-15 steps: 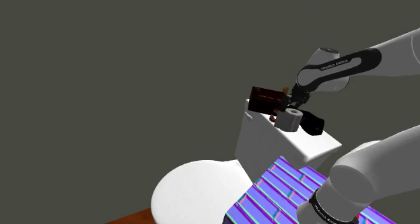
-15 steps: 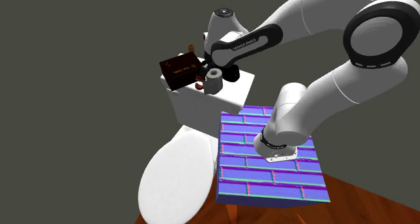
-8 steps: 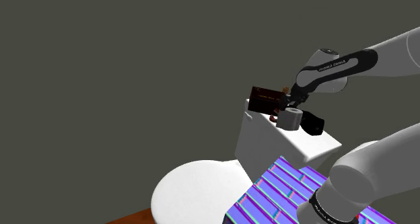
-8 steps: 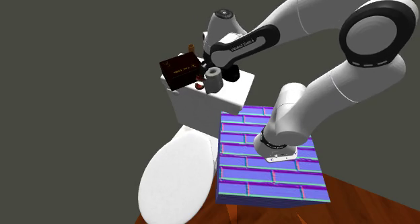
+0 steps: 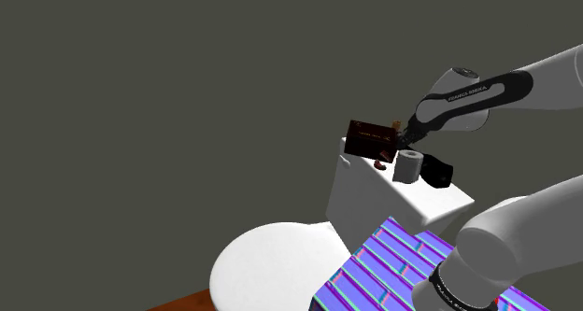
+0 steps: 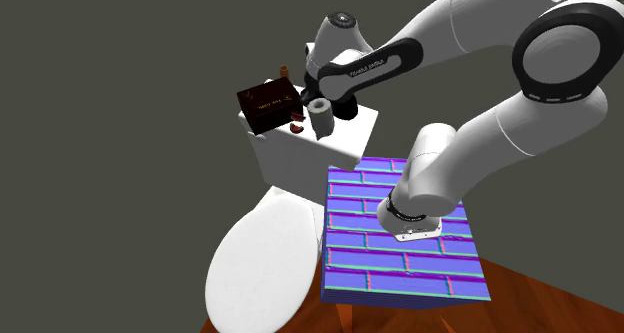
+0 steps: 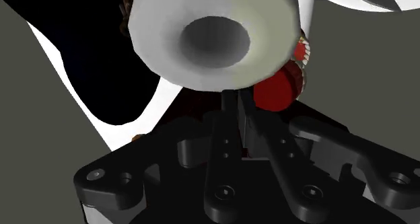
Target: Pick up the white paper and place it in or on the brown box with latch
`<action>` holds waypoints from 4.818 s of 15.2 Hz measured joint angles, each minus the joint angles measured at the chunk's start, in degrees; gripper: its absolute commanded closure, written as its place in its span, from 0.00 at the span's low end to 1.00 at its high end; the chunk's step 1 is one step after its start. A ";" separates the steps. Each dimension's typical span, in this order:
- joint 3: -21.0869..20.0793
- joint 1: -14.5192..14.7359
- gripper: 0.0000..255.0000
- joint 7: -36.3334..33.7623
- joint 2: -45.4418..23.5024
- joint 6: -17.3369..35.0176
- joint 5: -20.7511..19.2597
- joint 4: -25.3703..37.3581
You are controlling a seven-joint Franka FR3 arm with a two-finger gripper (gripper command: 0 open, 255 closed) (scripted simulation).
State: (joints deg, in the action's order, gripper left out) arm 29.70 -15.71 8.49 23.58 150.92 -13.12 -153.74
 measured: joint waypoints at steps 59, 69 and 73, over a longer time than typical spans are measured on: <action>-2.18 -9.60 0.00 -25.57 16.70 -27.34 -9.41 -7.73; -0.31 -9.79 0.00 -25.49 13.32 -21.23 -10.86 -10.24; -0.30 -9.82 1.00 -25.50 13.35 -21.24 -10.88 -10.18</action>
State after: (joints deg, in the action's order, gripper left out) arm 29.41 -25.53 -17.02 36.94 129.68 -24.00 -163.92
